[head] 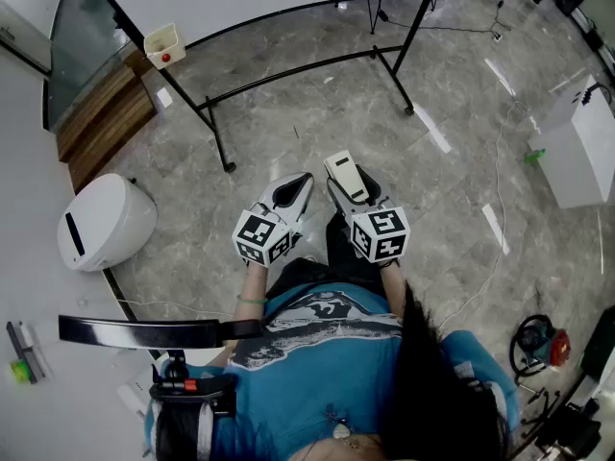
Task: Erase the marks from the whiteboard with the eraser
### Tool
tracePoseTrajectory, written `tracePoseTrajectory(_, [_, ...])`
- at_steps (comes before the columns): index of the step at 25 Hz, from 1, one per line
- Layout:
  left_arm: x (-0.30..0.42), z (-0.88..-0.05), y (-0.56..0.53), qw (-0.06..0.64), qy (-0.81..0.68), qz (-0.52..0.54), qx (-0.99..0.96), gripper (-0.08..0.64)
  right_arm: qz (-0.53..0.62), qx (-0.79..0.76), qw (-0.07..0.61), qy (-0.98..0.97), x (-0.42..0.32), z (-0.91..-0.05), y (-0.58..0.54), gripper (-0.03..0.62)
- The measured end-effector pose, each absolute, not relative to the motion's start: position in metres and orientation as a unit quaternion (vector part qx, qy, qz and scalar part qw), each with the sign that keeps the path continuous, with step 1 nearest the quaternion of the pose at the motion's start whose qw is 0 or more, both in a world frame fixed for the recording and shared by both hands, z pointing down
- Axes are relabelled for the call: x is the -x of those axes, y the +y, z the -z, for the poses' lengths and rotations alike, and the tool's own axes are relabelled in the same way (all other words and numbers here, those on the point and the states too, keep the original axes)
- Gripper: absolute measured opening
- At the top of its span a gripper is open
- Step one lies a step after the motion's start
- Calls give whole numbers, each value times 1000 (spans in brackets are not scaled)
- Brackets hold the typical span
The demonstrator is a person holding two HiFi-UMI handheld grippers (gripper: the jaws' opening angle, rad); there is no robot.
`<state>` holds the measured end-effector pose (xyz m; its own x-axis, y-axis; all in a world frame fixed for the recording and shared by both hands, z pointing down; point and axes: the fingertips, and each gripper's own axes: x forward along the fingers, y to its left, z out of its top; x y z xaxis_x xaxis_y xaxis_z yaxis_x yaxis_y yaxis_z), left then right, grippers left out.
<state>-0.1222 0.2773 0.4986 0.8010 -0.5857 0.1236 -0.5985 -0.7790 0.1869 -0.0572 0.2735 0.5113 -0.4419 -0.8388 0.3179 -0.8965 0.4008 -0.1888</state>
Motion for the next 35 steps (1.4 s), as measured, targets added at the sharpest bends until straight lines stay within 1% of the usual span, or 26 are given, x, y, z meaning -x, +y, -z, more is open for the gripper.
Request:
tracePoseTrajectory(7, [92, -489, 210, 103, -318, -23, -942, 2, -166, -519, 81, -835, 25, -506, 207, 264])
tracePoseTrajectory(16, [27, -474, 100, 99, -335, -6, -937, 2, -141, -512, 88, -843, -47, -485, 94, 264])
tracePoseTrajectory(21, [-6, -472, 65, 101, -350, -6, -931, 2, -128, -496, 97, -854, -78, -483, 56, 264])
tracePoseTrajectory(35, [-31, -486, 7, 106, -358, -42, -927, 2, -164, -472, 84, -862, -91, -503, -5, 264])
